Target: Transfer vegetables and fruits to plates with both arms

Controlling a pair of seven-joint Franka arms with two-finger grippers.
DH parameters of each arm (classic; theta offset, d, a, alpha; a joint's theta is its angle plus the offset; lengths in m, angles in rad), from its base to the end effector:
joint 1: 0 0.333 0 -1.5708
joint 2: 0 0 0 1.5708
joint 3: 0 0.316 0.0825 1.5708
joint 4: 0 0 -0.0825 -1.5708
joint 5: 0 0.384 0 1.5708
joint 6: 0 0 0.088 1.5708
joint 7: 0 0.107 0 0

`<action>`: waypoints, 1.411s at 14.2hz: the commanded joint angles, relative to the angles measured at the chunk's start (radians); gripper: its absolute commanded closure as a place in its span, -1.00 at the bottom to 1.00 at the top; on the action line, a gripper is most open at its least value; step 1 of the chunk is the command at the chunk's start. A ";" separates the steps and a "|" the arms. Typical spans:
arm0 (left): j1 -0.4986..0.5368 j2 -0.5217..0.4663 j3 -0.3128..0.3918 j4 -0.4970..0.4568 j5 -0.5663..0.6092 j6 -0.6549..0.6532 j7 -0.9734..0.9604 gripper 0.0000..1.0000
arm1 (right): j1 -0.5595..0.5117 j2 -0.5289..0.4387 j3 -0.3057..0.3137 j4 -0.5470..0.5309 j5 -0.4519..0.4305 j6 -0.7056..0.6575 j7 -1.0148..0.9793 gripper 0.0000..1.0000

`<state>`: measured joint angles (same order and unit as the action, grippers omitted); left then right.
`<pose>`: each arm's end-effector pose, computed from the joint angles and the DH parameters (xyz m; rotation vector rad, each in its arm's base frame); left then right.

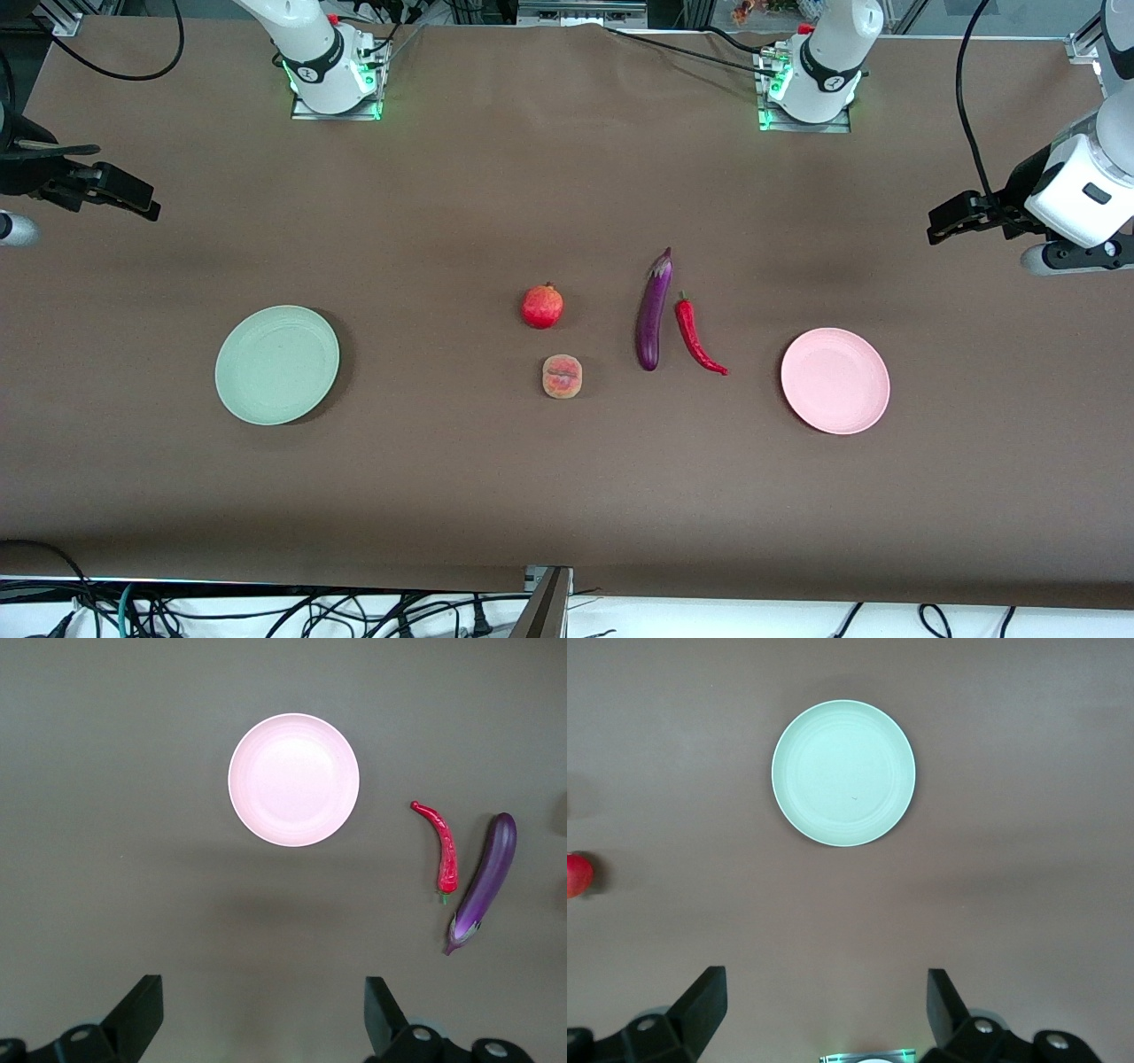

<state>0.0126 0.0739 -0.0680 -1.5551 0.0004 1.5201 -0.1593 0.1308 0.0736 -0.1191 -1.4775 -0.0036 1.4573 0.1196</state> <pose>0.5688 -0.0301 0.5862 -3.1257 -0.1624 0.1701 0.5652 0.0089 0.6176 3.1153 -0.1687 -0.1440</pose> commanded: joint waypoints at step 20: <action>0.006 0.001 0.000 0.004 0.006 0.000 -0.006 -1.00 | 0.105 0.173 0.019 -0.003 -0.006 0.089 0.043 -1.00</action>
<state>0.0154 0.0742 -0.0669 -1.5550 0.0004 1.5201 -0.1594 0.1708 0.2095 -0.1035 -1.4813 -0.0027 1.4998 0.1226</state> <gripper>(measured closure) 0.000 0.000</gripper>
